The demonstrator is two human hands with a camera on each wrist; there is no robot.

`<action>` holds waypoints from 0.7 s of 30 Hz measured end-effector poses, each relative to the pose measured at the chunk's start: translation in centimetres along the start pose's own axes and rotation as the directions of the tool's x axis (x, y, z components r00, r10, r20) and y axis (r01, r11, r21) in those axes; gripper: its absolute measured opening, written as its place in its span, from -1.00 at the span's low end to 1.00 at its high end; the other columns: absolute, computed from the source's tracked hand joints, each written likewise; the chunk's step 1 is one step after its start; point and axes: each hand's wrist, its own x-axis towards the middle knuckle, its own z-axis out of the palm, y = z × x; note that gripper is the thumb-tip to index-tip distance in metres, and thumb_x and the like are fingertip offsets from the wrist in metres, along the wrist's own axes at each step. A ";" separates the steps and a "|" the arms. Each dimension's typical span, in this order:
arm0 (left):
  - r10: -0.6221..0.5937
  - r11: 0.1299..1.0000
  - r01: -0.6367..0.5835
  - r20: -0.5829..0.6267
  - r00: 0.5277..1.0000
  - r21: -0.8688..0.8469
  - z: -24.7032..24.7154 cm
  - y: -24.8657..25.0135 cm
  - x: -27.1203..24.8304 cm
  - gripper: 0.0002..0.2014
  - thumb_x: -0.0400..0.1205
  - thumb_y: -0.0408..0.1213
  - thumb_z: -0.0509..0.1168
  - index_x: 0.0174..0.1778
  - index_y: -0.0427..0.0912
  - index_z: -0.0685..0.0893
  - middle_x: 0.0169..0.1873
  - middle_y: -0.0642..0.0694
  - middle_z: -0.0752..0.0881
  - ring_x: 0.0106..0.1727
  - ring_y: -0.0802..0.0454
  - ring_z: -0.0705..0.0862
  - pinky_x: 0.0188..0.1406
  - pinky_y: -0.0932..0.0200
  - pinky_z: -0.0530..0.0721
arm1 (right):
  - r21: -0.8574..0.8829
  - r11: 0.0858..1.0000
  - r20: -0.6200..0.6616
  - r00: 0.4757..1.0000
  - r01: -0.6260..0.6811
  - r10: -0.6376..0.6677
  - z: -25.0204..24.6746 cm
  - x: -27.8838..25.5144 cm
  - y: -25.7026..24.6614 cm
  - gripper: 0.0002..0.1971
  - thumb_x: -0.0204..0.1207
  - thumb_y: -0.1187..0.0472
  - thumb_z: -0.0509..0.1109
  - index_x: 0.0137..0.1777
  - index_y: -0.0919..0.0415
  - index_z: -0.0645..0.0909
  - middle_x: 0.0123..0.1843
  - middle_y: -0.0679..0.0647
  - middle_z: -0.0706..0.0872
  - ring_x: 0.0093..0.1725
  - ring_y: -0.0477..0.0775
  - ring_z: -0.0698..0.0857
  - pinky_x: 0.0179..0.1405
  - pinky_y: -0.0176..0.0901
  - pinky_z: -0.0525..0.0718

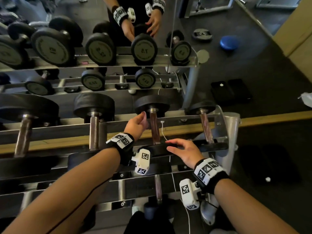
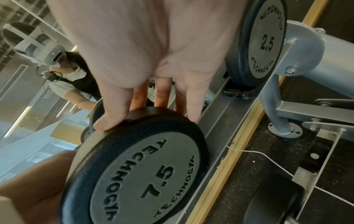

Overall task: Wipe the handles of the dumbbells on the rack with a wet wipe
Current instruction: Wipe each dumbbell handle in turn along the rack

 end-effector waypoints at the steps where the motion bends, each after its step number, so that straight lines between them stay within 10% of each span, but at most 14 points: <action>1: 0.007 1.000 -0.006 0.020 1.000 -0.029 0.1 0.1 0.3 -0.66 0.78 -0.38 0.17 0.49 -0.27 0.57 0.03 -0.04 0.72 0.12 0.06 0.67 0.08 0.43 0.62 | 0.008 1.000 -0.001 1.000 -0.001 0.001 0.0 0.1 0.1 -0.77 0.49 0.00 0.54 0.14 -0.20 0.75 0.13 -0.23 0.78 0.22 -0.29 0.66 0.23 -0.41 0.49; 6: 0.041 0.999 -0.043 0.130 0.991 0.011 0.5 -0.1 -0.5 -0.67 0.77 -0.39 0.20 0.46 -0.16 0.61 -0.07 0.04 0.75 0.01 0.16 0.68 0.13 0.39 0.60 | -0.020 1.000 0.008 1.000 -0.017 0.017 -0.2 0.3 0.4 -0.75 0.45 -0.09 0.53 0.13 -0.28 0.74 0.17 -0.24 0.76 0.30 -0.22 0.63 0.42 -0.12 0.52; 9: 0.057 0.991 -0.079 0.182 0.982 0.111 0.3 -1.1 -1.7 -0.58 0.76 -0.47 0.19 0.55 -0.17 0.54 0.39 -0.09 0.66 0.45 0.05 0.59 0.56 0.10 0.45 | -0.028 0.999 0.017 1.000 -0.022 0.022 -0.3 0.5 0.3 -0.76 0.45 -0.08 0.54 0.12 -0.27 0.75 0.19 -0.21 0.76 0.34 -0.12 0.62 0.50 0.07 0.50; 13: 0.017 0.991 -0.056 0.299 0.954 0.120 -1.1 -1.4 -3.1 -0.56 0.74 -0.49 0.19 0.49 -0.01 0.59 0.35 0.03 0.68 0.38 0.19 0.63 0.49 0.18 0.51 | -0.027 0.999 0.014 1.000 -0.022 0.023 -0.3 0.4 0.1 -0.77 0.48 -0.03 0.54 0.13 -0.21 0.76 0.19 -0.17 0.76 0.34 -0.04 0.64 0.49 0.16 0.51; 18: -0.055 0.998 0.053 0.101 0.993 0.019 -2.4 -0.4 -0.9 -0.54 0.73 -0.58 0.13 0.53 -0.20 0.54 0.34 -0.43 0.64 0.34 -0.27 0.65 0.47 -0.14 0.55 | -0.008 0.999 0.016 0.999 -0.045 0.046 -0.2 0.1 -0.3 -0.76 0.50 0.02 0.52 0.17 -0.16 0.75 0.22 -0.12 0.75 0.35 0.00 0.63 0.48 0.16 0.52; 21: 0.014 1.000 -0.013 0.106 0.994 -0.012 -1.2 0.5 0.0 -0.62 0.75 -0.47 0.19 0.50 -0.22 0.58 0.25 -0.38 0.71 0.19 -0.03 0.75 0.45 -0.01 0.54 | 0.011 0.999 0.022 0.999 -0.043 0.043 -0.2 0.1 -0.4 -0.75 0.51 0.05 0.52 0.19 -0.12 0.75 0.22 -0.12 0.76 0.37 0.02 0.63 0.49 0.18 0.51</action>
